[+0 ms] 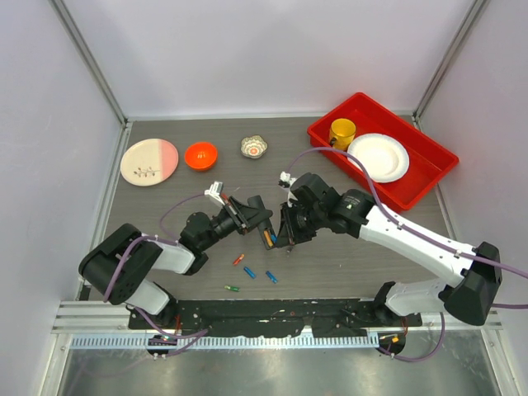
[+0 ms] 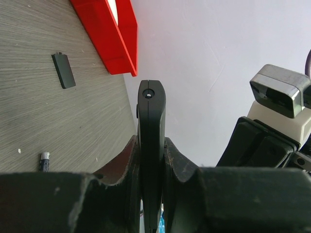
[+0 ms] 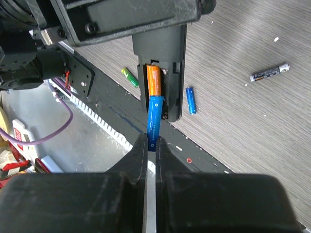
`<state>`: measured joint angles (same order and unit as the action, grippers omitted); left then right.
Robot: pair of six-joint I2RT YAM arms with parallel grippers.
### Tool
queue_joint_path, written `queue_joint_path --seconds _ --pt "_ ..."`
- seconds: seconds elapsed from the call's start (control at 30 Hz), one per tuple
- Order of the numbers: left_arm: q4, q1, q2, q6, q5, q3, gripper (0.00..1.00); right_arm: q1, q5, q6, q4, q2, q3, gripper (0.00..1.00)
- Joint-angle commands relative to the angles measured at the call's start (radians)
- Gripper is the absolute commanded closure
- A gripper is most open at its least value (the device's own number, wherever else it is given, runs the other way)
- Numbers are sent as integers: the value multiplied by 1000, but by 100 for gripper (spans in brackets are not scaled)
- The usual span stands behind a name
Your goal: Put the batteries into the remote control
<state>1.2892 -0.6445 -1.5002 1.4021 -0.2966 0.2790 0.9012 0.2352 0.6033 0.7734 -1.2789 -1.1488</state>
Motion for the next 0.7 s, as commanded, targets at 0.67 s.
queue_joint_path --seconds 0.67 --pt "257 -17 51 0 -15 32 100 7 -83 53 -75 -50 -5 99"
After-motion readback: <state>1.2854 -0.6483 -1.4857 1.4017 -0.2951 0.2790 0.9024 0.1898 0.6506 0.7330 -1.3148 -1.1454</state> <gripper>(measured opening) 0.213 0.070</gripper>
